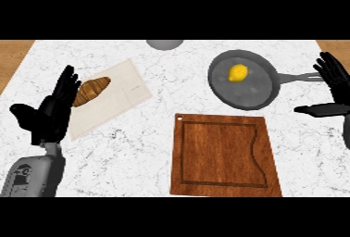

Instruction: Pick the lemon from the cutting board and place it in the pan

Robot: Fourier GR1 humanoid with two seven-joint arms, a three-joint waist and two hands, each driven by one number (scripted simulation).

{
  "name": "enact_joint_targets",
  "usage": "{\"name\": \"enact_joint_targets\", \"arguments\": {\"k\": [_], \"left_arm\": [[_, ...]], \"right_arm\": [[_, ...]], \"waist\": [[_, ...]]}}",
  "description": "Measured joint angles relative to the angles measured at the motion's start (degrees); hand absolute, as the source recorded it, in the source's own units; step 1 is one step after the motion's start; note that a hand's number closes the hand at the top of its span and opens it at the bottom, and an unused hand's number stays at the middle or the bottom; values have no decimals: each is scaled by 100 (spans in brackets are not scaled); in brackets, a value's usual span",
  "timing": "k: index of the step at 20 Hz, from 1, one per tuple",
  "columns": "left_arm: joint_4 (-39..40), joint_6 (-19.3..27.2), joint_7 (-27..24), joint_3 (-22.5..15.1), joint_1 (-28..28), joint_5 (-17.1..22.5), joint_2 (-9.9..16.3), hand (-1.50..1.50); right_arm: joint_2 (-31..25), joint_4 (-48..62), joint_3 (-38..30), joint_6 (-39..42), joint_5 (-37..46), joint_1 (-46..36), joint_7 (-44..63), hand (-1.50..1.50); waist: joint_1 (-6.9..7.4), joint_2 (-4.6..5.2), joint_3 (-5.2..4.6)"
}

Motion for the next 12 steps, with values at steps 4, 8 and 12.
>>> {"name": "enact_joint_targets", "arguments": {"k": [4,8,12], "left_arm": [[-105,-29,15,47,182,13,52,0],[-207,10,141,71,134,7,71,0],[-198,9,99,91,170,10,60,0]], "right_arm": [[-242,-596,25,515,-251,579,62,-150],[-260,-1494,55,877,-599,1170,455,-150],[-83,-2761,123,1119,-955,1848,1024,-150]], "waist": [[-71,-32,-9],[-120,-47,-12],[-123,-44,-14]]}}
